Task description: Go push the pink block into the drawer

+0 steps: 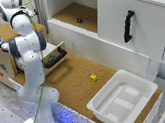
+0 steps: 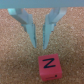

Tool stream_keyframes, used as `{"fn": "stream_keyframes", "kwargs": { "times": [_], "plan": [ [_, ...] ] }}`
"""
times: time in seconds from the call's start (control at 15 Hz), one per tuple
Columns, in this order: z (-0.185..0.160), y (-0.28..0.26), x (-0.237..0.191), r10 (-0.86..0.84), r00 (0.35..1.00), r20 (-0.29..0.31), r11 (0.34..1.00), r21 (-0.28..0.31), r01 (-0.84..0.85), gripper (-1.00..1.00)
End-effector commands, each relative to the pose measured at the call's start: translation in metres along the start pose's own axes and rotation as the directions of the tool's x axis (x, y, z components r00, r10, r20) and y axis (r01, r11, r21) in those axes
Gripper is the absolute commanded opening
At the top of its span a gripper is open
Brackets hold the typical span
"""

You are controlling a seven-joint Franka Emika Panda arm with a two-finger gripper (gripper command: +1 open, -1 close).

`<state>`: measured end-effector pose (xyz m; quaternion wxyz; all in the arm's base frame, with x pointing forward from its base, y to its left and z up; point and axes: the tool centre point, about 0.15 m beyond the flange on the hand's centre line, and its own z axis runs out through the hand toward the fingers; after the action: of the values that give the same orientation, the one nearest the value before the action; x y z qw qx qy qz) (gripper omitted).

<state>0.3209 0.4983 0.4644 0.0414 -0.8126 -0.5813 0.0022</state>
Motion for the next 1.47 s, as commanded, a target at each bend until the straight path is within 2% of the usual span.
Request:
{"fn": "stream_keyframes", "kwargs": {
  "times": [0.0,0.27,0.4,0.73,1.4],
  "plan": [
    [0.018,0.016,0.02,0.021,1.0,0.002,0.997,-0.068,-0.021,-1.0],
    [0.026,0.016,0.009,0.038,0.999,-0.035,0.993,-0.113,-0.042,-1.0],
    [0.032,0.013,0.004,0.023,1.0,-0.02,0.99,-0.135,-0.026,-1.0],
    [0.044,0.009,-0.02,0.037,0.999,-0.01,0.993,-0.112,-0.038,-1.0],
    [0.044,0.015,-0.069,0.037,0.999,-0.019,0.994,-0.102,-0.039,-1.0]
  ]
}}
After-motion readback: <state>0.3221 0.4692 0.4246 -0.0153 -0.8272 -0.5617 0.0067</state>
